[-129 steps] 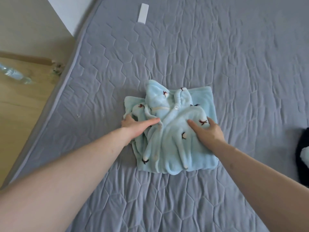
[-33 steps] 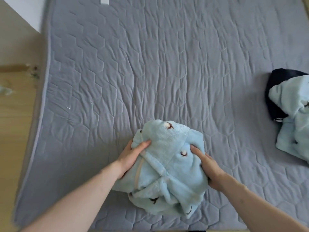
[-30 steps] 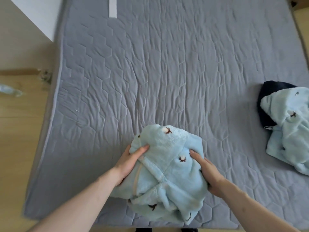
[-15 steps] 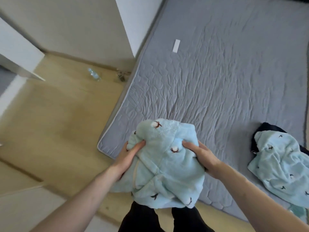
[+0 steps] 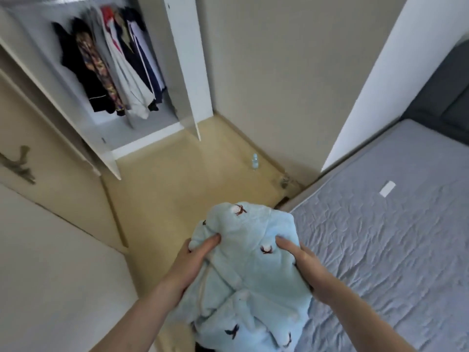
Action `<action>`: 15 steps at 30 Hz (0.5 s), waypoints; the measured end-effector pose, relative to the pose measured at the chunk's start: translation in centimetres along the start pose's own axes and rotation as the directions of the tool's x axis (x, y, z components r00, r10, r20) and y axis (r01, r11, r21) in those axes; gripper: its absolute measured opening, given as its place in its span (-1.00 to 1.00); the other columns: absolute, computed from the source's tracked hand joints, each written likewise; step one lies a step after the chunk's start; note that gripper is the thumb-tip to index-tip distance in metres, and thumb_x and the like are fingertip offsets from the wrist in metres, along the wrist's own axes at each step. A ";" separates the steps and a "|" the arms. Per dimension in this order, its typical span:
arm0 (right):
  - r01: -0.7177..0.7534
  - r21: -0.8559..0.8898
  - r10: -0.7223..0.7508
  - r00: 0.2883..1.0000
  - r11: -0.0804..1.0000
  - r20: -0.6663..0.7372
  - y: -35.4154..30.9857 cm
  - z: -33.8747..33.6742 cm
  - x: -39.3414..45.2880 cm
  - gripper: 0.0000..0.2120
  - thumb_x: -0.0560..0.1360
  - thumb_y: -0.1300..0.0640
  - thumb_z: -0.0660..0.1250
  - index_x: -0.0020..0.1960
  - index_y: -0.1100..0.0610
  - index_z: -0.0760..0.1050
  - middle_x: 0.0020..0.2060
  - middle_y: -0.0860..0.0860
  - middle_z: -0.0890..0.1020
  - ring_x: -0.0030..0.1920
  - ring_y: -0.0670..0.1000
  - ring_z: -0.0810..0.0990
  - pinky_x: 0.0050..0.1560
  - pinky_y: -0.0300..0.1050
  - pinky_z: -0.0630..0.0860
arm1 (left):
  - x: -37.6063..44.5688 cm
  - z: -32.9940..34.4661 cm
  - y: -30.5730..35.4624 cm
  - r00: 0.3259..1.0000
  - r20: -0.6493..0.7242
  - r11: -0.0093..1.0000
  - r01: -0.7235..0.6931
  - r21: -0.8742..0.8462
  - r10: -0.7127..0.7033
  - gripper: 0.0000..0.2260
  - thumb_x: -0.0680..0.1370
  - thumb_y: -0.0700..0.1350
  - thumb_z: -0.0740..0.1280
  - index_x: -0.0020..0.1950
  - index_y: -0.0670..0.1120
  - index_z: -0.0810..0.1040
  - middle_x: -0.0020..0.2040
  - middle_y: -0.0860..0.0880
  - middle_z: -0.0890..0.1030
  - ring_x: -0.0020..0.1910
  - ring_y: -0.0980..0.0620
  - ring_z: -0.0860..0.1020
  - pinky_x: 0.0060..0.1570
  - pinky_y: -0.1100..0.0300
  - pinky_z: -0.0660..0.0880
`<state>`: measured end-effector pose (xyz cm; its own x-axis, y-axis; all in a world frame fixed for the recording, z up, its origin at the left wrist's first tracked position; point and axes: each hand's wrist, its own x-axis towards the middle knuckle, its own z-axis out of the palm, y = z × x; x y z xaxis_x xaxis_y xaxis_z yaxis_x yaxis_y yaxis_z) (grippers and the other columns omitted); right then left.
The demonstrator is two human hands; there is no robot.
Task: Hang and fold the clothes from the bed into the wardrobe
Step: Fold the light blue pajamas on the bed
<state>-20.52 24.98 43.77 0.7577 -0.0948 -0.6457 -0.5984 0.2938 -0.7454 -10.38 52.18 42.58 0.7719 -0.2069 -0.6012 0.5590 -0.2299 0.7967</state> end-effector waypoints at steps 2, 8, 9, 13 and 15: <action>0.023 -0.039 -0.022 0.999 0.999 0.028 -3.0 4.5 2.5 -0.28 0.22 -0.31 0.58 0.28 0.00 0.61 0.09 0.09 0.74 0.09 0.15 0.73 0.15 0.13 0.63 | 1.5 -4.3 2.3 0.998 -0.052 0.999 -0.041 -0.023 0.040 -0.32 0.19 0.43 0.58 0.18 0.09 0.66 0.04 0.06 0.74 -0.02 0.04 0.73 0.04 -0.01 0.63; 0.092 -0.089 -0.083 0.992 0.992 0.100 -11.9 15.8 8.6 -0.45 0.19 -0.31 0.59 0.09 -0.04 0.73 0.03 0.07 0.76 -0.01 0.10 0.76 -0.19 -0.08 0.68 | 5.1 -14.7 11.0 0.977 -0.070 0.980 -0.201 -0.004 0.200 -0.62 0.26 0.45 0.49 -0.02 0.31 0.71 -0.05 0.09 0.76 -0.09 0.11 0.73 -0.09 0.10 0.59; 0.099 -0.096 -0.088 0.989 0.990 0.121 -13.4 17.3 9.4 -0.51 0.22 -0.31 0.57 0.05 -0.08 0.74 0.02 0.06 0.76 -0.01 0.09 0.76 -0.22 -0.10 0.68 | 5.9 -16.1 12.4 0.973 -0.095 0.977 -0.214 -0.010 0.212 -0.65 0.26 0.44 0.50 -0.05 0.33 0.70 -0.06 0.10 0.75 -0.11 0.12 0.73 -0.11 0.12 0.59; 0.179 -0.160 -0.154 0.975 0.971 0.160 -19.6 21.7 13.4 -0.39 0.27 -0.33 0.54 0.21 -0.03 0.68 0.09 0.05 0.74 0.09 0.11 0.73 0.11 0.06 0.64 | 9.2 -20.3 17.8 0.955 -0.149 0.965 -0.262 -0.027 0.256 -0.69 0.27 0.43 0.49 -0.06 0.36 0.69 -0.07 0.13 0.75 -0.13 0.14 0.72 -0.13 0.16 0.58; 0.222 -0.183 -0.189 0.965 0.958 0.183 -22.7 23.2 15.8 -0.39 0.36 -0.33 0.50 0.29 -0.02 0.62 0.14 0.05 0.73 0.15 0.12 0.71 0.27 0.15 0.57 | 11.2 -22.0 20.5 0.947 -0.174 0.959 -0.281 -0.033 0.271 -0.69 0.27 0.43 0.49 -0.07 0.37 0.69 -0.08 0.13 0.75 -0.12 0.14 0.72 -0.09 0.13 0.59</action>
<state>11.11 38.93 54.33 0.8915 0.0269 -0.4522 -0.4528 0.0861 -0.8875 16.40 66.03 53.54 0.9350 -0.0925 -0.3423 0.3293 -0.1314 0.9350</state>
